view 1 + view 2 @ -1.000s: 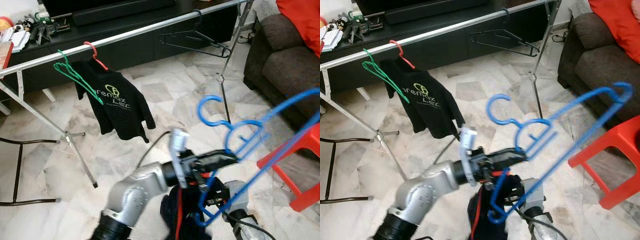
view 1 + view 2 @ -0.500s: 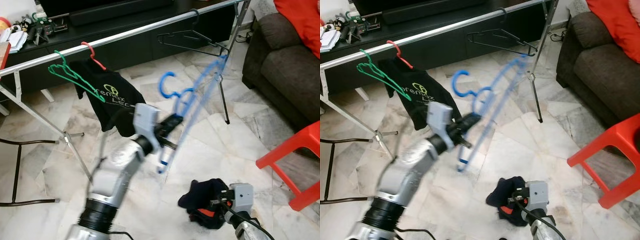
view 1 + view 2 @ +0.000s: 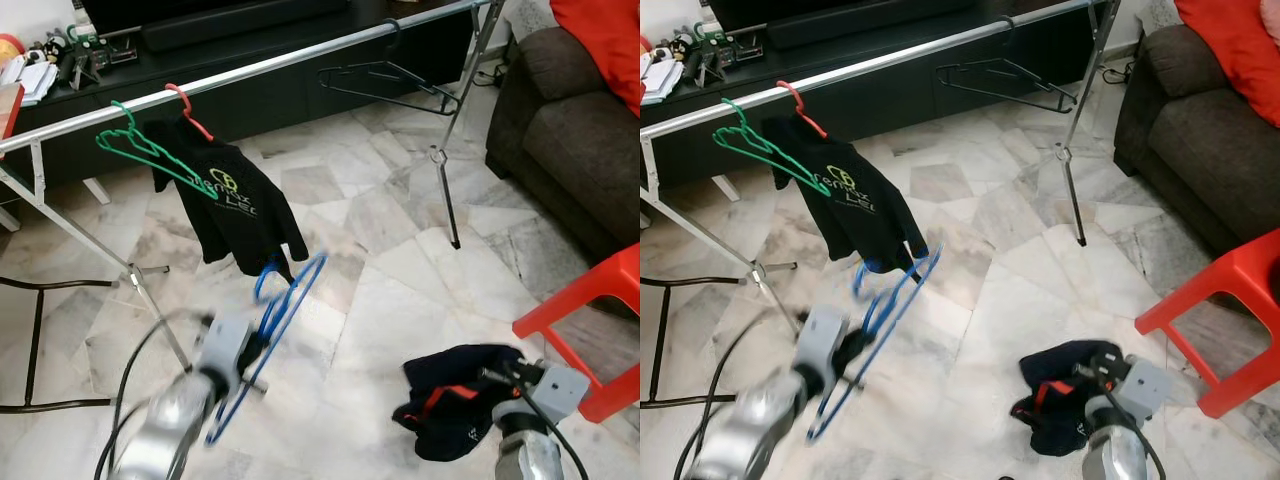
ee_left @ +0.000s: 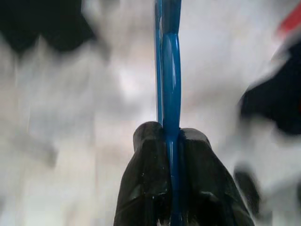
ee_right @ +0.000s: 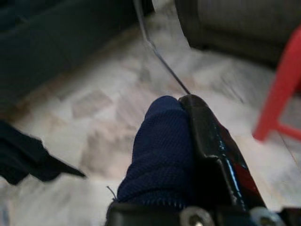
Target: Hang hanger
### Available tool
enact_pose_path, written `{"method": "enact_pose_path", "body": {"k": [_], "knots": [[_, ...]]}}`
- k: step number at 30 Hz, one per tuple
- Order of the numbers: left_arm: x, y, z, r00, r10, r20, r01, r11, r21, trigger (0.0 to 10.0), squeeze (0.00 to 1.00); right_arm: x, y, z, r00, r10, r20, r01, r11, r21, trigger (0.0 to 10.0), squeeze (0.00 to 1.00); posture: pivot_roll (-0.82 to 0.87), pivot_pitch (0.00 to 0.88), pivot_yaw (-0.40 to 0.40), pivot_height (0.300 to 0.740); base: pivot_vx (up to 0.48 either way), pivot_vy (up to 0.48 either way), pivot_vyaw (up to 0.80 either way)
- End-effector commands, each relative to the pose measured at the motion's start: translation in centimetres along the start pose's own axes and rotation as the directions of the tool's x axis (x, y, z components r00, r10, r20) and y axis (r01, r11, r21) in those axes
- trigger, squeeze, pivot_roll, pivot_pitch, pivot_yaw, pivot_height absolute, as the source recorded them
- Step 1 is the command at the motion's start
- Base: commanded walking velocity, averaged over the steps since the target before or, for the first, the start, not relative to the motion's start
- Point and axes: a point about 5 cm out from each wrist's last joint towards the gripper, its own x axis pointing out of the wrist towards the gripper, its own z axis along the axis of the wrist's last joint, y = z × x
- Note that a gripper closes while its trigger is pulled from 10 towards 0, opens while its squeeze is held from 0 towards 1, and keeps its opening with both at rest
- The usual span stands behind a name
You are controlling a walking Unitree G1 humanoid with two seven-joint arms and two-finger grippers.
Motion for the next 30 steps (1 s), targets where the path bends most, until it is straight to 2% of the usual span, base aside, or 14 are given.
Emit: {"method": "enact_pose_path", "body": {"k": [1, 3, 4, 5, 6, 10, 12, 13, 15, 17, 22, 25, 26, 30], "knots": [[-0.9, 1.2, -2.8, 0.992, 0.069, -0.102, -0.067, 0.997, 0.025, 10.0, 0.0, 0.2, 0.6, 0.7, 1.0, 0.015, 0.021, -0.015, 1.0, -0.008, 0.0, 0.0, -0.07, 0.189, 0.064, 0.74, 0.0, 0.0, 0.0], [-1.0, 1.4, -3.4, 0.989, 0.082, -0.12, -0.081, 0.997, 0.009, 10.0, 0.0, 0.3, 0.8, 0.9, 1.0, 0.017, 0.024, -0.017, 1.0, -0.008, 0.0, 0.0, -0.07, 0.189, 0.064, 0.74, 0.0, 0.0, 0.0], [-1.4, 2.1, -5.2, 0.973, 0.14, -0.183, -0.146, 0.989, -0.019, 10.0, 0.0, 0.6, 1.4, 1.2, 0.999, 0.039, 0.03, -0.039, 0.999, -0.024, 4.1, 0.0, -0.07, 0.179, 0.065, 0.74, 0.0, 0.0, 0.0], [-1.7, 2.4, -6.2, 0.96, 0.165, -0.227, -0.175, 0.984, -0.026, 10.0, 0.0, 0.8, 1.8, 1.2, 0.998, 0.061, 0.031, -0.06, 0.997, -0.038, 10.0, 0.0, -0.07, 0.179, 0.065, 0.74, 0.0, 0.0, 0.0], [-2.3, 2.8, -7.8, 0.931, 0.198, -0.307, -0.219, 0.975, -0.035, 10.0, 0.0, 0.9, 2.2, 1.2, 0.996, 0.086, 0.028, -0.084, 0.995, -0.057, 10.0, 0.0, -0.07, 0.168, 0.065, 0.74, 0.0, 0.0, 0.0], [-4.0, 2.9, -10.9, 0.86, 0.213, -0.463, -0.255, 0.967, -0.028, 10.0, 0.0, 1.1, 2.4, 1.4, 0.996, 0.085, 0.025, -0.084, 0.995, -0.054, 10.0, 0.0, -0.06, 0.157, 0.069, 0.74, 0.0, 0.0, 0.0], [-6.1, 2.5, -13.8, 0.786, 0.186, -0.589, -0.237, 0.971, -0.009, 10.0, 0.0, 1.3, 2.6, 2.0, 0.994, 0.103, 0.034, -0.101, 0.992, -0.075, 10.0, 0.0, -0.07, 0.144, 0.076, 0.74, 0.0, 0.0, 0.0], [-6.1, 2.5, -13.8, 0.786, 0.186, -0.589, -0.237, 0.971, -0.009, 10.0, 0.0, 1.3, 2.6, 2.0, 0.994, 0.103, 0.034, -0.101, 0.992, -0.075, 10.0, 0.0, -0.07, 0.144, 0.076, 0.74, 0.0, 0.0, 0.0], [-7.4, 2.2, -15.2, 0.744, 0.175, -0.645, -0.231, 0.973, -0.002, 10.0, 0.0, 1.6, 2.5, 2.5, 0.994, 0.098, 0.047, -0.095, 0.993, -0.075, 10.0, 0.0, -0.08, 0.138, 0.076, 0.74, 0.0, 0.0, 0.0], [-8.1, 2.3, -16.0, 0.704, 0.209, -0.679, -0.304, 0.952, -0.022, 10.0, 0.0, 1.7, 2.2, 3.0, 0.995, 0.076, 0.062, -0.071, 0.995, -0.071, 10.0, 0.0, -0.08, 0.132, 0.075, 0.74, 0.0, 0.0, 0.0], [-8.3, 3.6, -15.6, 0.702, 0.228, -0.674, -0.346, 0.937, -0.043, 10.0, 0.0, 1.7, 2.0, 2.9, 0.997, 0.049, 0.066, -0.044, 0.996, -0.076, 10.0, 0.0, -0.07, 0.12, 0.073, 0.74, 0.0, 0.0, 0.0], [-8.8, 4.7, -15.5, 0.7, 0.234, -0.675, -0.376, 0.924, -0.069, 10.0, 0.0, 1.6, 2.4, 2.9, 0.995, 0.069, 0.075, -0.061, 0.993, -0.104, 10.0, 0.0, -0.08, 0.11, 0.075, 0.74, 0.0, 0.0, 0.78], [-9.1, 4.9, -15.7, 0.692, 0.233, -0.683, -0.368, 0.928, -0.056, 10.0, 0.0, 1.5, 2.7, 2.9, 0.993, 0.087, 0.076, -0.077, 0.989, -0.126, 10.0, 0.0, -0.08, 0.11, 0.075, 0.74, 0.0, 0.0, 0.79], [-9.5, 4.4, -16.2, 0.683, 0.235, -0.692, -0.372, 0.927, -0.053, 10.0, 0.0, 1.5, 2.8, 2.9, 0.993, 0.088, 0.079, -0.079, 0.99, -0.119, 10.0, 0.0, -0.09, 0.093, 0.072, 0.74, 0.0, 0.0, 0.78]]}}
